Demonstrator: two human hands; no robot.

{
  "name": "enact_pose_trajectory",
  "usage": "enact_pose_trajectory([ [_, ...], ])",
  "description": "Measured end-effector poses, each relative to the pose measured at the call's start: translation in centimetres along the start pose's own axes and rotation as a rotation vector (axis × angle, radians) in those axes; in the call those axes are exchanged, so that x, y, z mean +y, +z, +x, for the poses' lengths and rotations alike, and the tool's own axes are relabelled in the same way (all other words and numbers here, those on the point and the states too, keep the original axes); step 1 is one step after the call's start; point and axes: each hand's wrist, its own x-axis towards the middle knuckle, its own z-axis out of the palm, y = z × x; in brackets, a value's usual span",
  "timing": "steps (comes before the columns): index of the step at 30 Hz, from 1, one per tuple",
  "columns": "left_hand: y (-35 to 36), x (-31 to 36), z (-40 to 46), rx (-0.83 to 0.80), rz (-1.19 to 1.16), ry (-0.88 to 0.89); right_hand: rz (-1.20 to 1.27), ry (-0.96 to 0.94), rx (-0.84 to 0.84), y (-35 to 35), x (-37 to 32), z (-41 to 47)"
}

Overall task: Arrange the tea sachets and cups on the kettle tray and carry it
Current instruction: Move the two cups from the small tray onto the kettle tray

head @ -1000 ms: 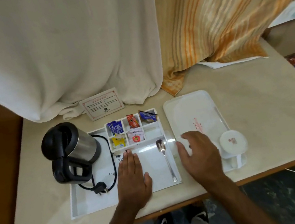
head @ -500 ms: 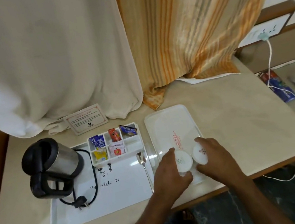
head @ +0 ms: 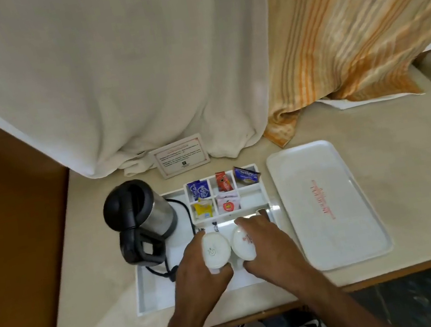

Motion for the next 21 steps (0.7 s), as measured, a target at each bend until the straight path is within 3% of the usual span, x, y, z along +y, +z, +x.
enact_pose_trajectory([
  [14,0.4,-2.4,1.0,-0.125,0.042,-0.083,-0.092,0.099,-0.056,0.8,-0.8,0.8],
  [21,-0.2,-2.9,0.7,-0.160,0.063,0.001,-0.014,0.100,-0.082,0.1,-0.5,0.4],
])
